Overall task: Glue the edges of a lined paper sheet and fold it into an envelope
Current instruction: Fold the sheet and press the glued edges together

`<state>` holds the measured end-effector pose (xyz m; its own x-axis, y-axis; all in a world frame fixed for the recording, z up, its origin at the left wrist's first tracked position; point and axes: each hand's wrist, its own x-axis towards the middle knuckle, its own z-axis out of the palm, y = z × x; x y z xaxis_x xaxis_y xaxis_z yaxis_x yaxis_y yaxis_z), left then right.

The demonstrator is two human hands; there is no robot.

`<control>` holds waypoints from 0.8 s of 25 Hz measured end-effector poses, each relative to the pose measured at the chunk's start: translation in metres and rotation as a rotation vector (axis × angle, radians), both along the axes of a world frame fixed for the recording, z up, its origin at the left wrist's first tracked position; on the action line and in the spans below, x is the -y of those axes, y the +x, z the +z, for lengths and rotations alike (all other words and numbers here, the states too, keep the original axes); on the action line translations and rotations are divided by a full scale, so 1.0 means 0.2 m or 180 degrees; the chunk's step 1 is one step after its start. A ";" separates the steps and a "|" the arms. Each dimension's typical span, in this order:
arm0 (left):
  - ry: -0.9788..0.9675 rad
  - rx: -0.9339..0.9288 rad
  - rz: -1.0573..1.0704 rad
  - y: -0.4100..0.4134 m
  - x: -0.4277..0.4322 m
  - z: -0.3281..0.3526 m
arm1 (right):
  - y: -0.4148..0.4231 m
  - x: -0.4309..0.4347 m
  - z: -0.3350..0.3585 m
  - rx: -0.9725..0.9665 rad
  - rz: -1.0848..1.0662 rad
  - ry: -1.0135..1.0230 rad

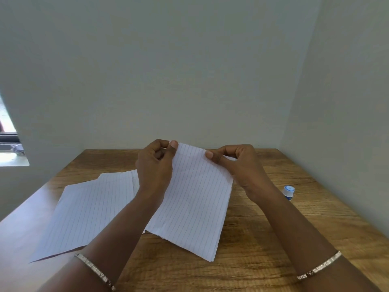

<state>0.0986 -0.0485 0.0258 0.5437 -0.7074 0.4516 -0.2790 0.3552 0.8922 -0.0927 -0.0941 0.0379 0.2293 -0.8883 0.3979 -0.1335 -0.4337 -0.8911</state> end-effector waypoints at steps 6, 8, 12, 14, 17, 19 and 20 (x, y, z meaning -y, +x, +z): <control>-0.0130 -0.0133 0.0071 -0.01 0.01 -0.01 | 0.00 0.00 0.01 0.0286 -0.0173 0.0017; -0.0139 -0.0063 0.0144 -0.01 0.01 -0.01 | -0.02 0.00 0.01 0.0432 -0.0102 0.0122; -0.0104 -0.0174 0.0252 0.02 0.02 -0.01 | -0.03 0.00 0.02 0.0664 0.0016 0.0296; -0.0054 -0.0226 0.0293 0.03 0.02 -0.01 | -0.03 0.00 0.02 0.0753 -0.0121 0.0256; 0.0001 -0.0228 0.0283 0.02 0.02 -0.02 | -0.03 0.00 0.02 0.0813 -0.0410 0.0062; 0.0027 -0.0242 0.0221 0.02 0.03 -0.01 | -0.02 0.00 0.02 0.0872 -0.0413 0.0035; 0.0038 -0.0262 0.0177 0.02 0.02 -0.01 | -0.02 0.00 0.02 0.0899 -0.0400 0.0073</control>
